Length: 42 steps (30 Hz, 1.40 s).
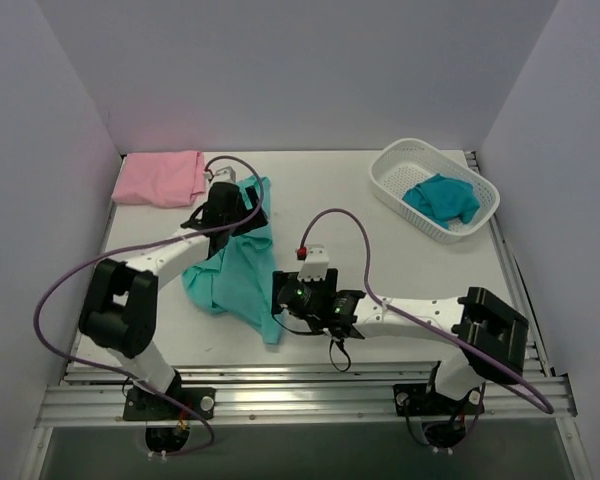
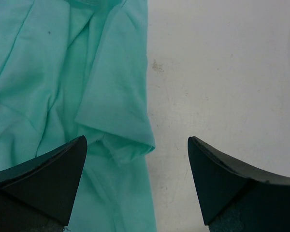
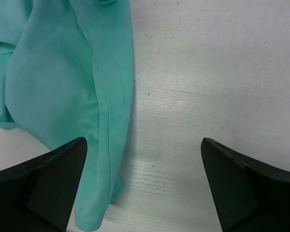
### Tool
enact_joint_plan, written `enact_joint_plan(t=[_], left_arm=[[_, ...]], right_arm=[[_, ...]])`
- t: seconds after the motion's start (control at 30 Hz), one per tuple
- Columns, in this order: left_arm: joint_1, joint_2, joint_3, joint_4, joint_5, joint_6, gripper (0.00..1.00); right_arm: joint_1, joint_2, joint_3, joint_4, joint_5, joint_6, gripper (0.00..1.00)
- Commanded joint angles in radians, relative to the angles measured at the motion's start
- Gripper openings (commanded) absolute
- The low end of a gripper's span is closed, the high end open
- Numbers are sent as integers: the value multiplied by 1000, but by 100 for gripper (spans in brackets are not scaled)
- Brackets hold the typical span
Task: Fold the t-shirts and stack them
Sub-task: Flatten the tshirt out
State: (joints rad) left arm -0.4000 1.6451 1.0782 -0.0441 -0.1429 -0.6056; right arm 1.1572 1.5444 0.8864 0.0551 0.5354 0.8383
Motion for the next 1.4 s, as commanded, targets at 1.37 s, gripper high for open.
enact_joint_plan(t=[1.37], left_arm=[[63, 352, 164, 227, 31, -22, 62]], right_arm=[[-180, -175, -58, -32, 81, -62, 100]])
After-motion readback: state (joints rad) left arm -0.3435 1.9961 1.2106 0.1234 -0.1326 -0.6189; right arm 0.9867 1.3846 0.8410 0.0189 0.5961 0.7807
